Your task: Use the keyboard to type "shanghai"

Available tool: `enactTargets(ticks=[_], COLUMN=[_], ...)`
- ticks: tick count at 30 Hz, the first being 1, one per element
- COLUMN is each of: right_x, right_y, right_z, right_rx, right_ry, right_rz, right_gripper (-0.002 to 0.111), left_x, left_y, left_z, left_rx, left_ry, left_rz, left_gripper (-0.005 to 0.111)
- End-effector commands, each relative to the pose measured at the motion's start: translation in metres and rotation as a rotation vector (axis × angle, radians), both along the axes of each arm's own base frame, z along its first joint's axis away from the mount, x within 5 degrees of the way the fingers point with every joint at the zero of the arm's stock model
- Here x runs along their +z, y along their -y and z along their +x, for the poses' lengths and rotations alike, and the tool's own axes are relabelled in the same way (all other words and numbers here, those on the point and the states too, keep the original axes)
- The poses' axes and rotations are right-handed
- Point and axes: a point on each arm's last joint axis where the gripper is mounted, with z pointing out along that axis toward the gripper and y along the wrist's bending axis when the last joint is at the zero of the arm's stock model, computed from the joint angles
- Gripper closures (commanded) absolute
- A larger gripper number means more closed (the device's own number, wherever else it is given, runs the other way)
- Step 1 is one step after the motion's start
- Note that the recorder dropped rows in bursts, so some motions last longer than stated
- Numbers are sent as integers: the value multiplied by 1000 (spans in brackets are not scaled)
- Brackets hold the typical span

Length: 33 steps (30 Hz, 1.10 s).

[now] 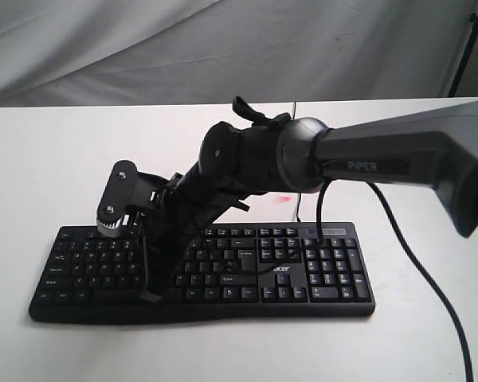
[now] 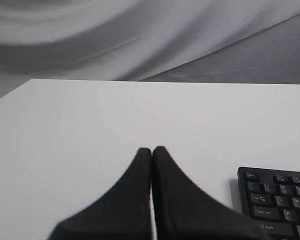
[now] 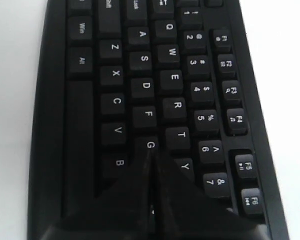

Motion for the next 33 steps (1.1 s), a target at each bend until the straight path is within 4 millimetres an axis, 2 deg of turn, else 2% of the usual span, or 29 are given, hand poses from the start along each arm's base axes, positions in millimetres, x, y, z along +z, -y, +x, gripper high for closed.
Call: enactTargets(ticks=[1,18,26,33], right_x=[-4,-3,-21,-12], right_y=[2,1,0,1], right_z=[0,0,1,2], right_rx=[2,7,0,1], right_ry=[-8,-3,-34,-10], right_rz=[-2,6,-11,-4], right_gripper=[108,108,108,108], left_x=[-1,-1,-1,-1], left_y=[0,0,0,0], left_z=[0,0,0,0], left_rx=[-4,-4,-4,-4], left_ry=[9,9,9,9], left_rz=[-2,-2,-2,-2], left_gripper=[106,106,106,106])
